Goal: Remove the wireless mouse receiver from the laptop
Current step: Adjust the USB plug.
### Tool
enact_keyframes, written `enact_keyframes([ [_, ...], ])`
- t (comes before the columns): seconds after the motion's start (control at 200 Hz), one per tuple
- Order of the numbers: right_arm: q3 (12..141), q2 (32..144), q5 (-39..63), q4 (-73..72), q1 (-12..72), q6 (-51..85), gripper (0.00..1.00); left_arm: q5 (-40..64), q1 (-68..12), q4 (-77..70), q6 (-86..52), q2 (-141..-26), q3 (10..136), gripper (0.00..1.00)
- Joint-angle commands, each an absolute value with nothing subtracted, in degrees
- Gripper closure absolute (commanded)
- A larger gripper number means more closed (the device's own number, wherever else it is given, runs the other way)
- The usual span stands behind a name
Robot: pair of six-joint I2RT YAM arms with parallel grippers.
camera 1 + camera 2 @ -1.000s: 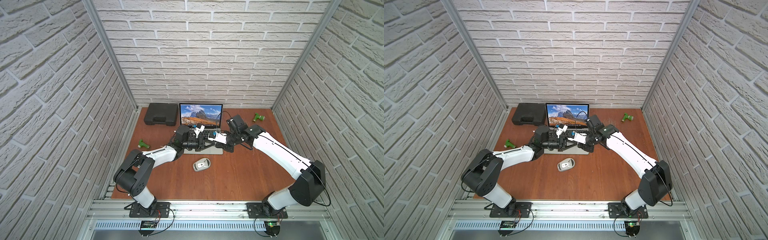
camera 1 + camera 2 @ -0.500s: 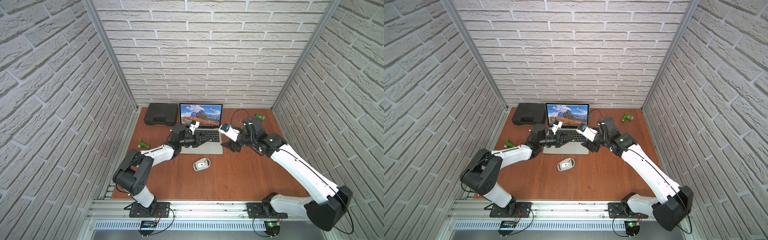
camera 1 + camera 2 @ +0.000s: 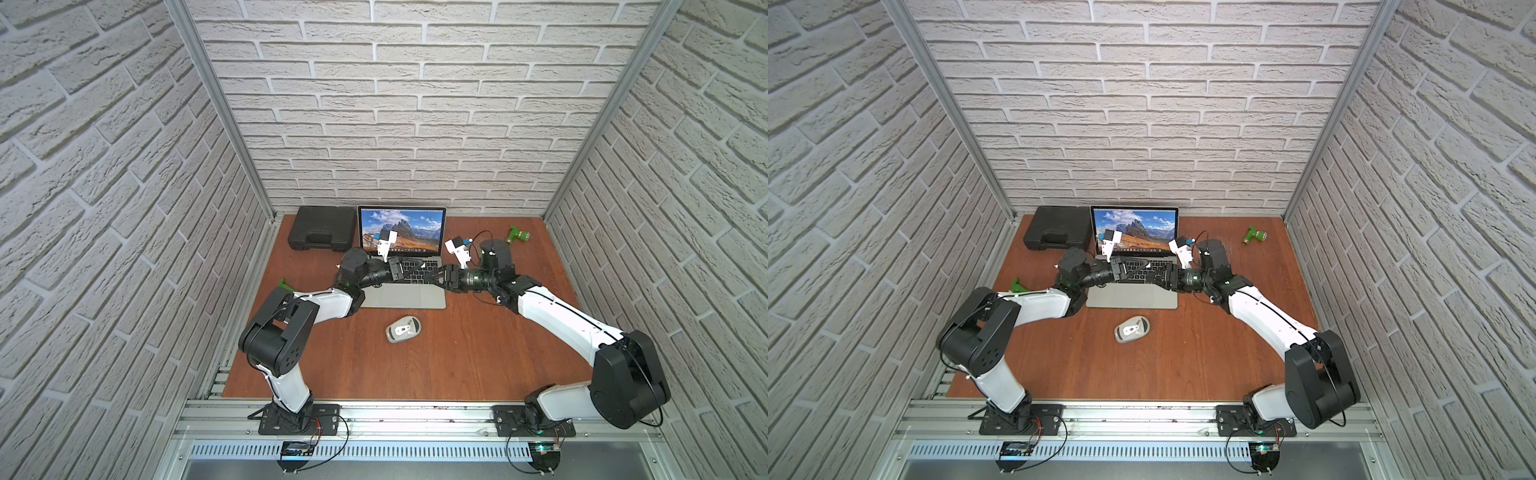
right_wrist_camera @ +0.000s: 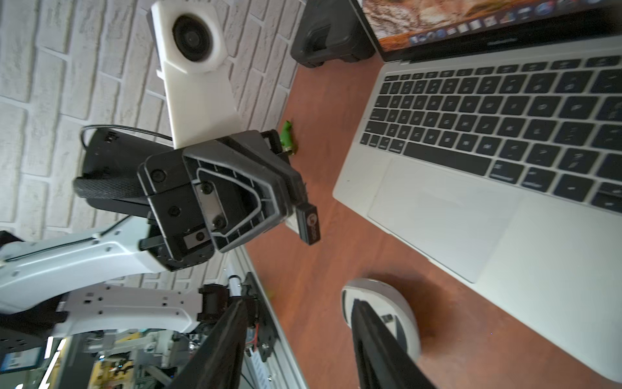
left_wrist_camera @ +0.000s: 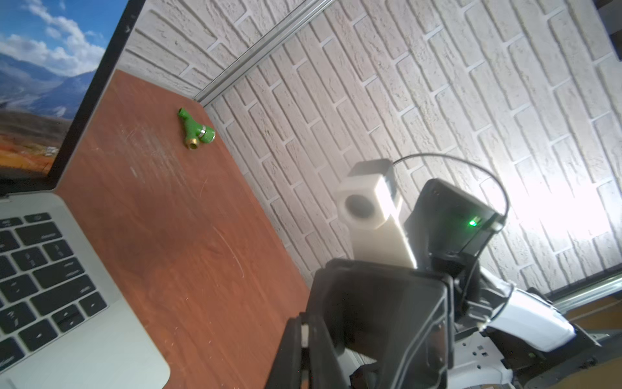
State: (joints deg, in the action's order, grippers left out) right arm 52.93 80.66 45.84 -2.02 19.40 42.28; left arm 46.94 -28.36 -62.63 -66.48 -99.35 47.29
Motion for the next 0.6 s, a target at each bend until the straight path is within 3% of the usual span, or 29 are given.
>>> enact_keyframes([
  [0.0,52.87,80.22,49.08,-14.67,19.47,49.69,0.44,46.95,-28.62,-76.51,-71.67,-100.62,47.04,1.00],
  [0.33,55.16,78.78,48.91,-7.32,15.73,44.02,0.49,46.97,-28.87,-79.26,-74.40,-99.47,45.95,1.00],
  [0.595,56.59,80.85,52.70,-12.76,15.30,48.08,0.56,47.52,-29.38,-79.15,-74.64,-98.78,45.97,1.00],
])
